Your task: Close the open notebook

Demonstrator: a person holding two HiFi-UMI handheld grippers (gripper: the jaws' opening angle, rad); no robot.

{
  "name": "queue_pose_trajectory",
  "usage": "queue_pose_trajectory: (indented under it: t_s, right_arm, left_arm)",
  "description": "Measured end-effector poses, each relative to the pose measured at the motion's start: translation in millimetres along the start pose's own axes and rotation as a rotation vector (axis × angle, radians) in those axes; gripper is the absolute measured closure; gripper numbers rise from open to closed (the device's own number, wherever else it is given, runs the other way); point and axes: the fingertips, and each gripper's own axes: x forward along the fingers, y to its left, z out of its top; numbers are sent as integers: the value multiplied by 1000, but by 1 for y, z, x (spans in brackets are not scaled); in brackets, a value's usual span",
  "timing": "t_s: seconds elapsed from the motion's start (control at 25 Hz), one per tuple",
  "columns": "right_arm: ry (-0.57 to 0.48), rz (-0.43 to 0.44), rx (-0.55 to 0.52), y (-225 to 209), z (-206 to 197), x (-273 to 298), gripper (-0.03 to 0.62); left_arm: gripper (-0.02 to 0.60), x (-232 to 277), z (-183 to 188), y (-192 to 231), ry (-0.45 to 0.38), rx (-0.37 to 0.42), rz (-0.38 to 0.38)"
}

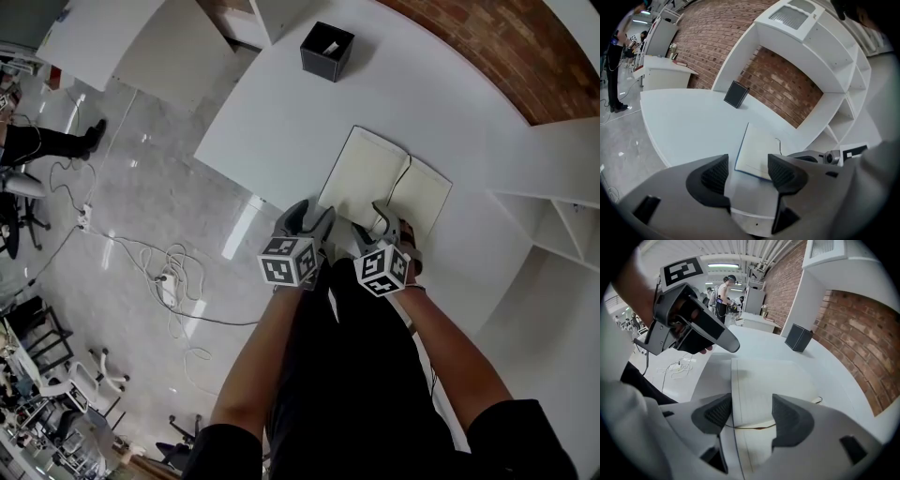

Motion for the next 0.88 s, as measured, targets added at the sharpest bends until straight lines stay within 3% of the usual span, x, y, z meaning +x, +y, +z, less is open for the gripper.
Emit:
queue_pose_trajectory:
  t_s: [0.12,0.28,0.44,0.88]
  right_arm:
    - [2,-9,-4,3,1,-1,346]
    - [-39,-13,61,8,3,-5,431]
    - [-69,-7,166,9,3,-9,442]
    - [-87,-8,185,8,3,-10,442]
  left_arm:
    - [339,1,0,4,8,-7,-8]
    - [339,4,2,7,21,-5,-26]
    - [339,5,4,7,34,5,-57]
    - [340,18,1,0,52,-41,-114]
